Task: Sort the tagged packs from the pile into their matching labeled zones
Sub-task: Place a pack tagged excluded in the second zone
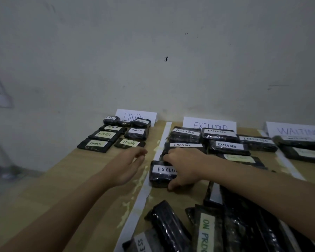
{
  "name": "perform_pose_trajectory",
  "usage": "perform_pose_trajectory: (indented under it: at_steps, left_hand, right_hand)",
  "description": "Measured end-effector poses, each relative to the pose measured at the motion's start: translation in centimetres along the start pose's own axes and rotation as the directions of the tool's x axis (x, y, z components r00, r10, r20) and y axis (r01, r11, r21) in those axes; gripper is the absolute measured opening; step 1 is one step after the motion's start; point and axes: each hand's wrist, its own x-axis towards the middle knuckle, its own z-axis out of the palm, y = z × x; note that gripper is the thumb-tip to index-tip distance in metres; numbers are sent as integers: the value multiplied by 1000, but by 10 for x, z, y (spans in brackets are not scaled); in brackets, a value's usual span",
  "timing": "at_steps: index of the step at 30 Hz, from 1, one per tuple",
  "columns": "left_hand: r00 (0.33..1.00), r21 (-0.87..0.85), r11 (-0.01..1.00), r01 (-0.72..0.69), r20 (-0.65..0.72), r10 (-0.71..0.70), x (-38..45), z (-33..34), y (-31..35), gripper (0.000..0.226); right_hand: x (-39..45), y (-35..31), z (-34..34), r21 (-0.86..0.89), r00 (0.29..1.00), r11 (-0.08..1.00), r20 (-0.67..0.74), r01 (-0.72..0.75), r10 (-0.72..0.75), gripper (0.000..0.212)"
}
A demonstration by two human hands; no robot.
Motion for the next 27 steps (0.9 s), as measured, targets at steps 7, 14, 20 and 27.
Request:
perform_pose_trajectory:
  at_steps: [7,14,20,27]
  left_hand:
    - [999,-5,999,-47,-13,47,-4,0,14,31]
    - [983,-52,982,-183,-5,183,7,6,61,29]
    - [939,-108,941,-322,94,332,13,22,120,30]
    - [904,-209,910,-359,162,394,20,51,175,28]
  right_hand:
    - [-19,14,-14,148,999,989,49,-24,17,80]
    - [-81,54,-40,384,998,921,6,-60,63,33]
    - [-146,90,-32,492,982,852,29,-177,187,27]
    - [-184,106,-14,679,986,715,108,-168,129,50]
